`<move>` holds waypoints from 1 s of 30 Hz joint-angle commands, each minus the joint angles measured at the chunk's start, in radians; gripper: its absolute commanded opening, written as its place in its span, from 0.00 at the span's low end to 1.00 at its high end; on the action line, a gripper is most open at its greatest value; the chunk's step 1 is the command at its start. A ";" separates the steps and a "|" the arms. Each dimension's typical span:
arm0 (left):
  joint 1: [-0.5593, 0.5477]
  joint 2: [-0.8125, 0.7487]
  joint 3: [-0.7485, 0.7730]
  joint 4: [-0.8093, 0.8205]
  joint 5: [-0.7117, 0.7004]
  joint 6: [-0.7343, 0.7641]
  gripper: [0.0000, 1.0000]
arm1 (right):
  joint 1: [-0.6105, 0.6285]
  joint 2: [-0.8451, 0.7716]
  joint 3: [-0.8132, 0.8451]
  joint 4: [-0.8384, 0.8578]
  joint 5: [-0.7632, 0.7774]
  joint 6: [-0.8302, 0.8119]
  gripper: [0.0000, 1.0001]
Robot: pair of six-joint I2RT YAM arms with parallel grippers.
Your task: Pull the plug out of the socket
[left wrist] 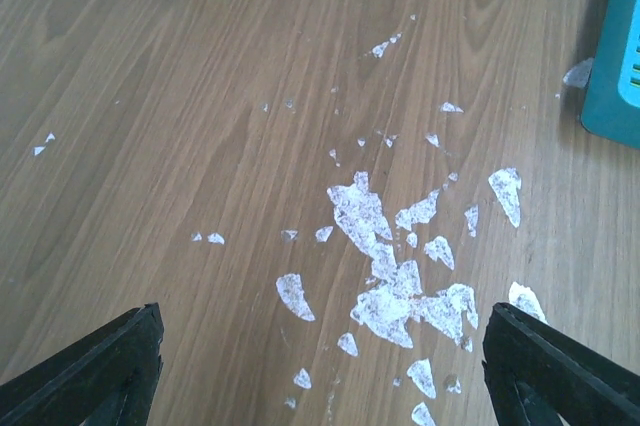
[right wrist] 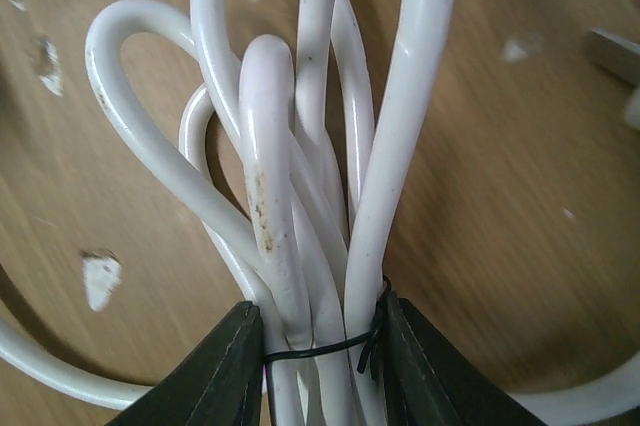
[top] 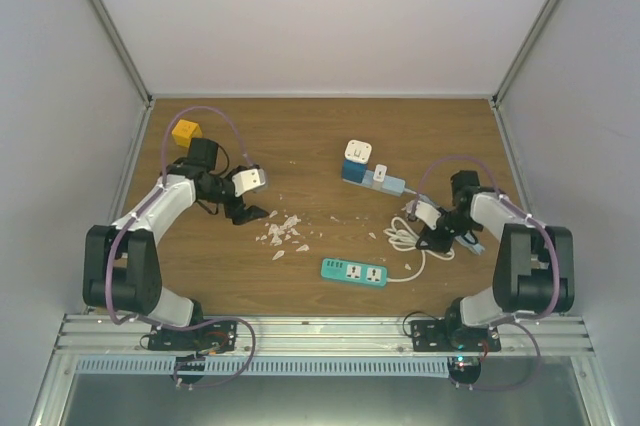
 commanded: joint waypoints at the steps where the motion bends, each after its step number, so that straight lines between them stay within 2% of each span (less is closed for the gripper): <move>1: -0.016 0.032 0.043 0.048 0.031 -0.041 0.87 | -0.099 0.075 0.034 0.040 0.276 -0.086 0.28; 6: -0.014 0.051 0.069 0.074 0.020 -0.102 0.87 | -0.107 0.061 0.124 -0.007 0.185 -0.093 0.39; 10: -0.014 0.048 0.076 0.076 0.027 -0.122 0.88 | -0.107 0.044 0.199 -0.082 0.092 -0.102 0.64; 11: -0.014 0.046 0.078 0.080 0.028 -0.130 0.88 | -0.106 0.041 0.216 -0.101 0.069 -0.111 0.66; 18: 0.001 0.043 0.092 0.088 0.052 -0.185 0.89 | -0.106 0.026 0.345 -0.186 -0.131 -0.131 0.75; 23: 0.015 0.037 0.101 0.111 0.071 -0.239 0.92 | -0.094 0.097 0.468 -0.075 -0.257 -0.013 0.87; 30: 0.118 0.034 0.125 0.189 0.105 -0.430 0.99 | -0.021 0.196 0.527 0.043 -0.341 0.005 0.93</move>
